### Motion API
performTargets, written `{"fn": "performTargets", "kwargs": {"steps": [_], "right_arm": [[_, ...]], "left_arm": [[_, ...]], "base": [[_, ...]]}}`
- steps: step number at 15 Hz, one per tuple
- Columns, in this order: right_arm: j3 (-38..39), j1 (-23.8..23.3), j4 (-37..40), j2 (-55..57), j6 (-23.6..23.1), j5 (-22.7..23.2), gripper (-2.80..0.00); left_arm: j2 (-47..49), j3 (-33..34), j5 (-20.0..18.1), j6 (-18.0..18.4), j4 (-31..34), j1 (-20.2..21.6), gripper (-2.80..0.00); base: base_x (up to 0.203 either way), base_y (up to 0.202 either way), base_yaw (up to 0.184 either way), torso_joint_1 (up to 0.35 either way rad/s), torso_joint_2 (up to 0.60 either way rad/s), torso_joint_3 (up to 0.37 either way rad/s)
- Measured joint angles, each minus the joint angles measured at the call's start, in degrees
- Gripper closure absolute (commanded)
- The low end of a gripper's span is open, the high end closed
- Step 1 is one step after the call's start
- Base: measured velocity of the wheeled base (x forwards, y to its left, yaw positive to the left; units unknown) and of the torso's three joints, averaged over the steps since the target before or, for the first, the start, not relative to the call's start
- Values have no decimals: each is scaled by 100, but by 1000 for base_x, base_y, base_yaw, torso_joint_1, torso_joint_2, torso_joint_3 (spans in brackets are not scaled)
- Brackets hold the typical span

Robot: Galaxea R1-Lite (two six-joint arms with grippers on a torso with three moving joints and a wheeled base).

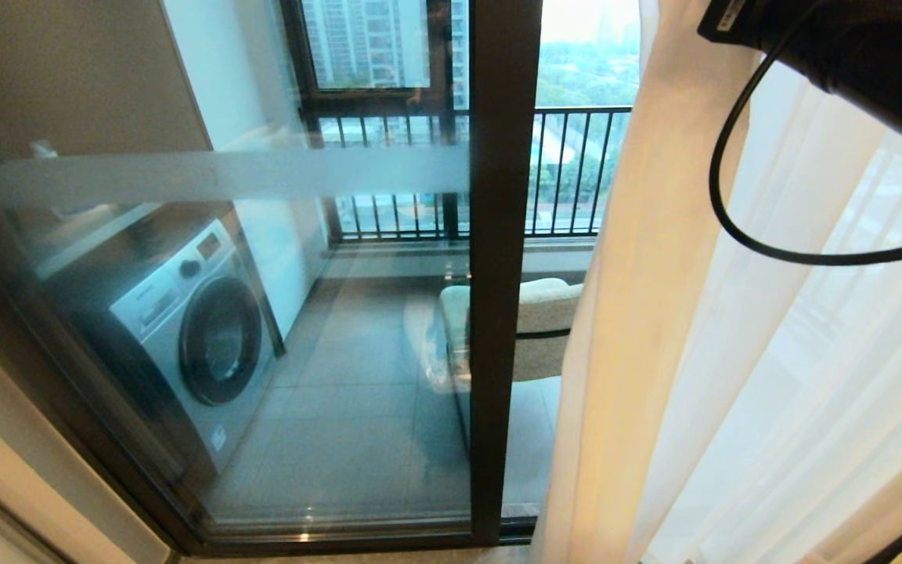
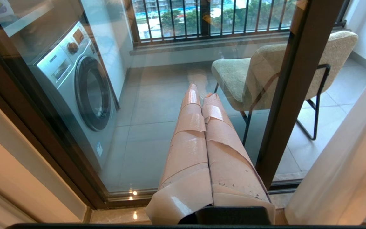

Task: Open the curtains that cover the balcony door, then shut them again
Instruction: Pull the inner curtains open on both sides

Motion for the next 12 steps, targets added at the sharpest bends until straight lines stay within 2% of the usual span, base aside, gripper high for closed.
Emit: {"fn": "performTargets", "kwargs": {"steps": [12], "right_arm": [[35,-189,-141,62,1,-1,0]], "left_arm": [[0,0,-1,-3,-2,0,0]], "base": [[0,0,0,0,0,0]]}}
